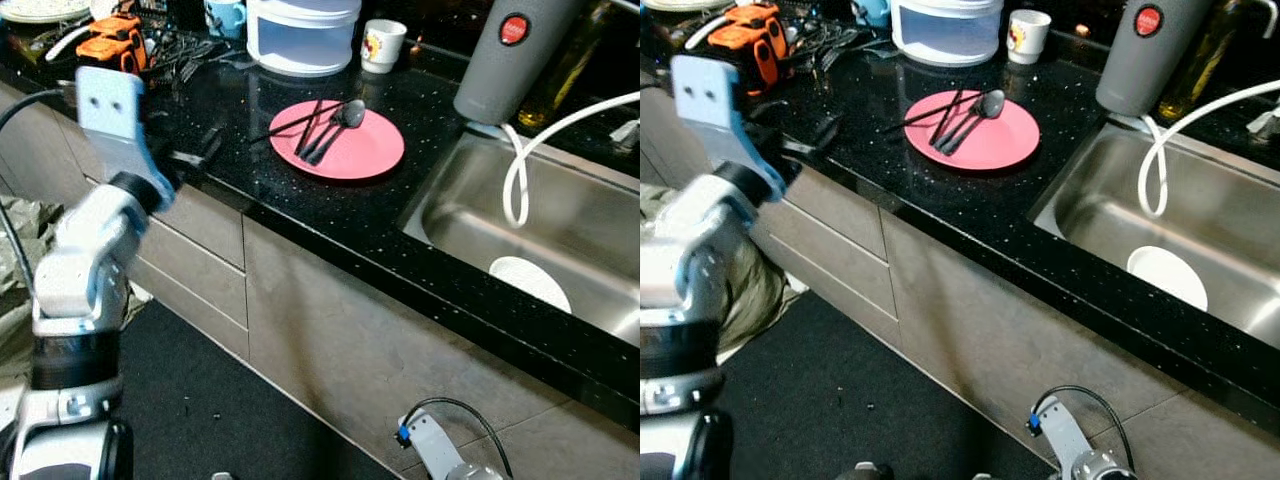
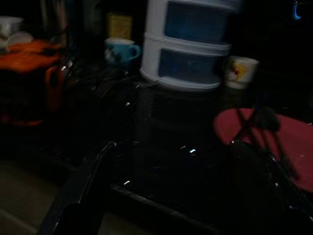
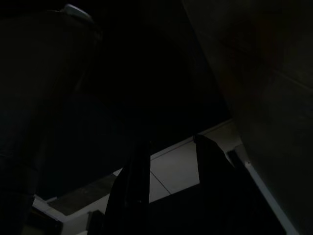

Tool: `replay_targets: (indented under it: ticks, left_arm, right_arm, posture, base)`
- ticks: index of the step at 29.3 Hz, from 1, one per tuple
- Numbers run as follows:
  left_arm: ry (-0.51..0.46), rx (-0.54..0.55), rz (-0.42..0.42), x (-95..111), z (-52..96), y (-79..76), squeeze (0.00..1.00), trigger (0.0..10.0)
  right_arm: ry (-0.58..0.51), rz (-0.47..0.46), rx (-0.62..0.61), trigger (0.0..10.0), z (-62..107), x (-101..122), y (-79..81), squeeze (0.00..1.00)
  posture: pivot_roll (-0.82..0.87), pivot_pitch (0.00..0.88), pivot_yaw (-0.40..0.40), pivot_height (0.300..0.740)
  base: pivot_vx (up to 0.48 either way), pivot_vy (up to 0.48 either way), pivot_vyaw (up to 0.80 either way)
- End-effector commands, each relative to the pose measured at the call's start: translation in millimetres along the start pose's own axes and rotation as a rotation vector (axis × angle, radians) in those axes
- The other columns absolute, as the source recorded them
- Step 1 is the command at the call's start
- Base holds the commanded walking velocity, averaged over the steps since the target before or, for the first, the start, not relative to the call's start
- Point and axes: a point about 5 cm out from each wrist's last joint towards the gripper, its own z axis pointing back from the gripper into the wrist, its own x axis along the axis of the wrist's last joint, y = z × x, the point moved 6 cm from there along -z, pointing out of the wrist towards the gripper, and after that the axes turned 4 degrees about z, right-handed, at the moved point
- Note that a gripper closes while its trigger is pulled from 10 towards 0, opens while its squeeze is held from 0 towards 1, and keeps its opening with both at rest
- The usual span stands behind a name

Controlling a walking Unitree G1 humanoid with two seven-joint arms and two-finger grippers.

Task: Kitchen organization

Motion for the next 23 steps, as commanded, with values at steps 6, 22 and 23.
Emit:
replay_targets:
  ticks: [6,22,23]
  left_arm:
    - [-0.103,-0.083,0.052,16,-0.3,-13.1,0.0,10.0]
    - [-0.203,-0.177,0.058,35,4.8,-57.1,0.0,10.0]
    - [-0.208,-0.177,0.053,37,4.9,-57.5,0.0,10.0]
  right_arm:
    - [0.025,-0.018,0.004,10.0,-0.6,-10,1.5,0.0]
    - [0.096,0.008,0.069,10.0,0.4,-18,8.9,0.0]
    - [0.102,0.007,0.074,10.0,0.6,-19,9.4,0.0]
  posture:
    - [0.11,0.142,-0.061,0.74]
    - [0.13,0.145,-0.062,0.74]
    - [0.13,0.145,-0.062,0.74]
  base:
    - [0.081,0.0,0.0]
    - [0.292,0.0,-0.15]
    - [0.296,0.0,-0.8]
